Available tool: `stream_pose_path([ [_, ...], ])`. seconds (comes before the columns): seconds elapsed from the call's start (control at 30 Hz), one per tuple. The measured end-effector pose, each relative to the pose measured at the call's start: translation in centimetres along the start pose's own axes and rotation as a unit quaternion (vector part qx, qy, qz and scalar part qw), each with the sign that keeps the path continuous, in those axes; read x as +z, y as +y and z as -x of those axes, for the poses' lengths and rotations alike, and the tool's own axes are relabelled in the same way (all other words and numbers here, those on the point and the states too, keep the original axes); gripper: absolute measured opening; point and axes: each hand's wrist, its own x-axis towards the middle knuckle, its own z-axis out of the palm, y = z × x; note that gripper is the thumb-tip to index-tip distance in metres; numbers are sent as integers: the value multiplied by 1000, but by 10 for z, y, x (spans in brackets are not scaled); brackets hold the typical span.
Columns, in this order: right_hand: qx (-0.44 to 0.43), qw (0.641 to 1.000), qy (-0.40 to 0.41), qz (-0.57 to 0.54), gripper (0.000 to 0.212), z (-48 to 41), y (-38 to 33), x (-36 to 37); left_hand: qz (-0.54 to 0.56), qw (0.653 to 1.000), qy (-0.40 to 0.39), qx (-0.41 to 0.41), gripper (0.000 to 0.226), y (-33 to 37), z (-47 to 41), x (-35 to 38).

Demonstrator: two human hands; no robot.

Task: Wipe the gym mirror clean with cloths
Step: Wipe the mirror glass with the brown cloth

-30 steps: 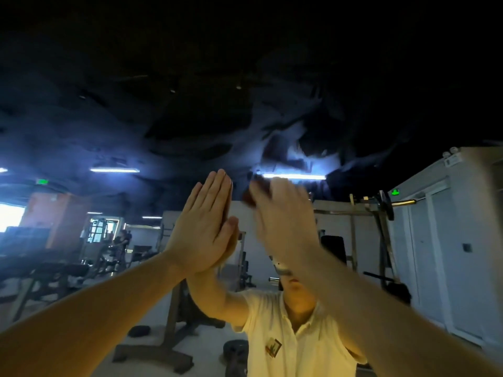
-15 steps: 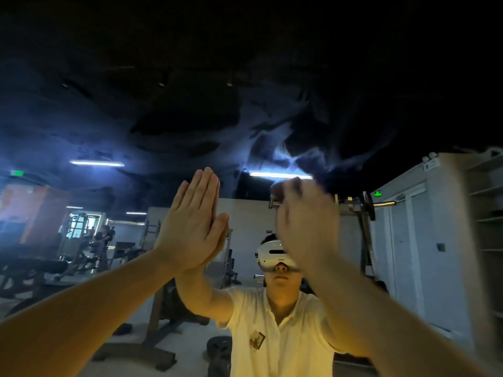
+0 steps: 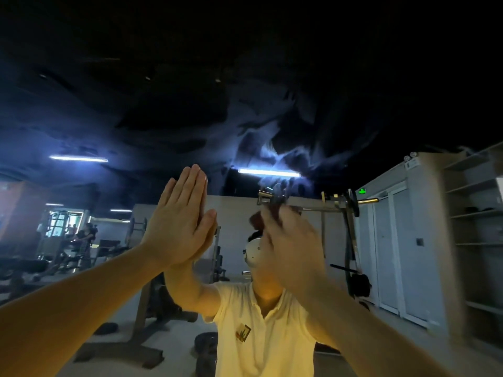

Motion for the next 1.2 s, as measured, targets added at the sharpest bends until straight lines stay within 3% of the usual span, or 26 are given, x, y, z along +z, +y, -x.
stream_pose_path([
  [0.07, -111, 993, -20, 38, 47, 2, 17, -2, 0, 1000, -1, 3, 76, -1, 0, -1],
  [0.1, -113, 990, -27, 75, 47, -10, 32, -7, 0, 1000, -1, 4, 76, -1, 0, -1],
  [0.17, 17, 993, 10, 115, 35, -40, 66, -22, 0, 1000, 5, 4, 77, 0, 1, 0],
  [0.23, 187, 976, 91, 56, 31, -64, 92, -36, 3, 1000, 12, 0, 77, 2, 2, 2],
  [0.33, 258, 958, 129, -11, 26, -79, 70, -24, 14, 999, 30, -6, 76, 6, 0, 7],
  [0.4, 220, 968, 105, -52, 24, -81, 24, -8, 18, 999, 35, -8, 76, 6, 0, 9],
  [0.5, 85, 993, 57, -67, 24, -78, -32, 11, 17, 999, 30, -5, 75, 3, -1, 9],
  [0.57, -11, 998, 16, -56, 30, -74, -34, 11, 10, 1000, 20, -3, 75, 0, 0, 6],
  [0.63, -32, 999, 9, -6, 29, -73, -4, -1, 6, 1000, 17, 2, 76, 0, 1, 5],
  [0.8, 172, 978, 113, 32, 25, -67, 87, -30, 0, 1000, 26, -8, 75, 6, 2, 7],
  [0.93, 267, 953, 142, -16, 25, -78, 35, -10, 17, 999, 32, -19, 74, 11, 0, 9],
  [1.07, 96, 992, 53, -57, 23, -60, -48, 17, 19, 1000, 18, -15, 76, 7, 0, 6],
  [1.13, -19, 998, 6, -60, 29, -43, -51, 18, 13, 1000, 14, -10, 77, 6, 1, 4],
  [1.2, -72, 997, -12, -21, 31, -31, -24, 9, 11, 1000, 16, -7, 77, 6, 2, 4],
])
